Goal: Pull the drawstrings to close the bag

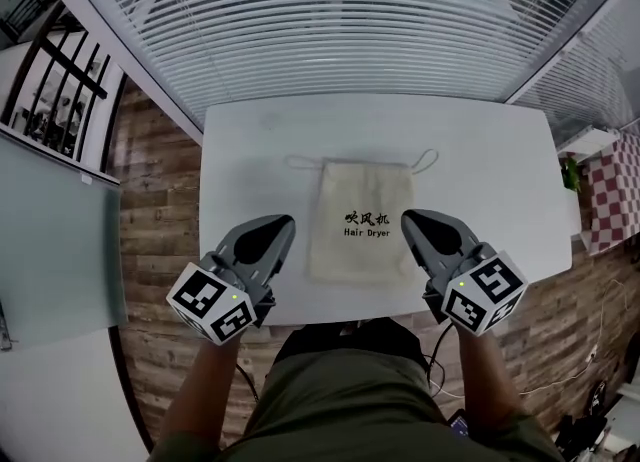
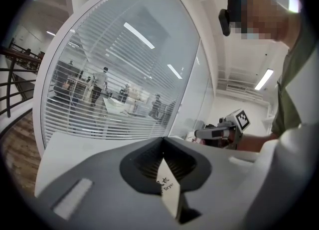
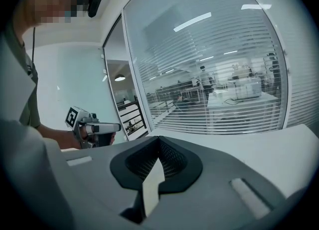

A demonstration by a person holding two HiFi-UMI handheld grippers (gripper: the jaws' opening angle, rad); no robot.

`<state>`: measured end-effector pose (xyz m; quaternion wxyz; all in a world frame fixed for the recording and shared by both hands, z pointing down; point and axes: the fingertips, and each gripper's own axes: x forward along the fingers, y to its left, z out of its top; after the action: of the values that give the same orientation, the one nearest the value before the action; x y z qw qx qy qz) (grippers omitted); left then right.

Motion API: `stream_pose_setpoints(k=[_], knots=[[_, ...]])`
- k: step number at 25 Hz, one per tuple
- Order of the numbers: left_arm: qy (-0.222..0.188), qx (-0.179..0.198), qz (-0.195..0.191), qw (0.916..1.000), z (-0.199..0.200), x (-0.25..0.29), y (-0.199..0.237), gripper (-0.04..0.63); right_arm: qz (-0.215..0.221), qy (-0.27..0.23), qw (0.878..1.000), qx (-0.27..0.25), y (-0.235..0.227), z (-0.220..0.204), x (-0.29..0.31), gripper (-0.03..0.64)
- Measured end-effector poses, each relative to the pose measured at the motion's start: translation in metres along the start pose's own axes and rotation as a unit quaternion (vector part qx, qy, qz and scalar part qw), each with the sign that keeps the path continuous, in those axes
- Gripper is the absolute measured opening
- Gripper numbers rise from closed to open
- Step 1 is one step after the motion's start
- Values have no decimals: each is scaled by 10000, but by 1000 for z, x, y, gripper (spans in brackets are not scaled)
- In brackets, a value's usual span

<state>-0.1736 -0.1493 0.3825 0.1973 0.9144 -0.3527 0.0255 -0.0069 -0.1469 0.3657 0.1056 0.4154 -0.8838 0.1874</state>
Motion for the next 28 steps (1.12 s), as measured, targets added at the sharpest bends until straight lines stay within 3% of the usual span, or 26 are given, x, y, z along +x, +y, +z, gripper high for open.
stream_pose_setpoints(k=[9, 16, 22, 28], knots=[[246, -25, 101, 9996, -15, 27, 29, 6, 3, 161, 9998, -120, -30, -10, 24, 9], [572, -7, 395, 9976, -39, 63, 64, 6, 30, 391, 9988, -305, -82, -25, 43, 9], [945, 275, 674, 9929, -60, 94, 97, 7, 107, 649, 9964, -533, -136, -43, 60, 11], [1383, 677, 704, 9856, -80, 124, 127, 32, 278, 1279, 9836, -1241, -185, -77, 81, 12]])
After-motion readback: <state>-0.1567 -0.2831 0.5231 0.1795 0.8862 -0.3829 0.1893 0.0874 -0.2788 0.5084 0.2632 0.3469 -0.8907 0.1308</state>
